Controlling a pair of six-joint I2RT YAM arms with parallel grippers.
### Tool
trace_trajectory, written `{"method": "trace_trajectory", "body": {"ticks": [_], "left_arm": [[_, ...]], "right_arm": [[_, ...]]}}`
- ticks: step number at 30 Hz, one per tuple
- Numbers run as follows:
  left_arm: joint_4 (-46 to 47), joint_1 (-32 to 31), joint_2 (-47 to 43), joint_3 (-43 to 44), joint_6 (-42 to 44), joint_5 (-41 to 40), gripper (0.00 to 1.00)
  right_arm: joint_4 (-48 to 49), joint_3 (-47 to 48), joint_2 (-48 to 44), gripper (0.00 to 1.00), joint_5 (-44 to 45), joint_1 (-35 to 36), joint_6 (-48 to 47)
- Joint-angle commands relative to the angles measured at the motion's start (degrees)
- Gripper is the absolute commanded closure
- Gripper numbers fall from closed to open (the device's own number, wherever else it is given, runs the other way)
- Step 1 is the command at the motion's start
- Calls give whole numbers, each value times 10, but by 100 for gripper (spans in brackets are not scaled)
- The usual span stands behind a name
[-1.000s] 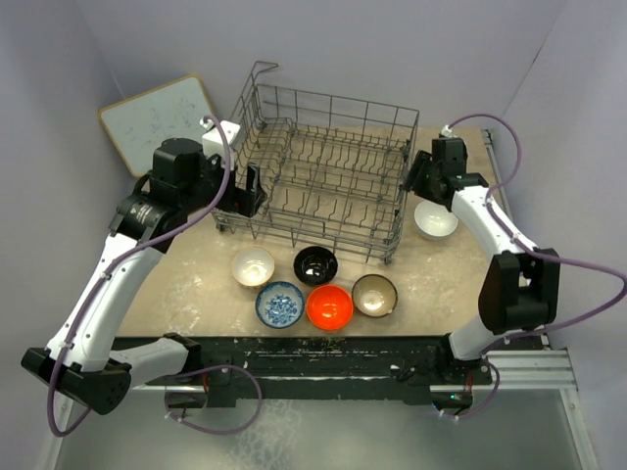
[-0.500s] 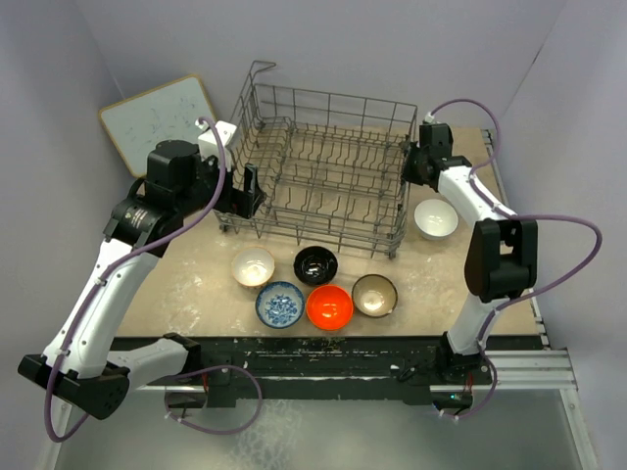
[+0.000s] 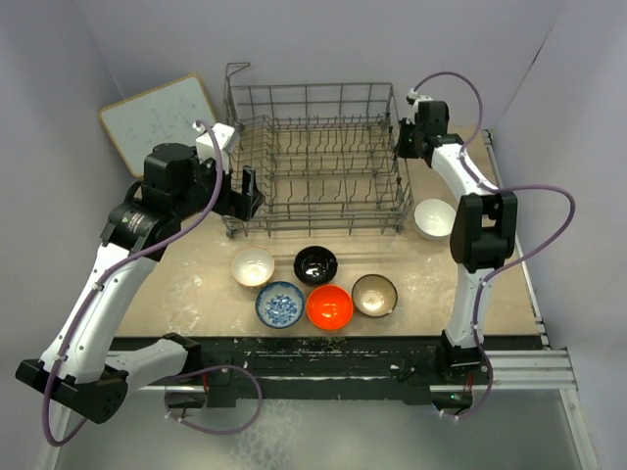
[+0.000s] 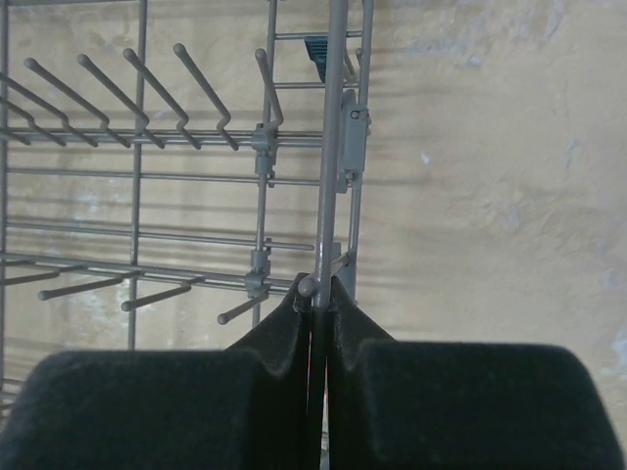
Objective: Load the bowls into the dish rack
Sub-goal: Adjust the dish rack at the center of the board.
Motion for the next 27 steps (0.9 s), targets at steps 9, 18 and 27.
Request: {"method": "trace_trajectory", "body": {"ticks": [9,18,27], "left_arm": [[21,3,3,1,0,3,1],[30,3,4,-4,-3,11,1],[35,3,0,-6,-4,31,1]], "right_arm": [[111,67,15,56,-69,-18,-126],[145,9,-118,27,-67,-18,-53],[-73,-72,-261,29,104,-58,131]]}}
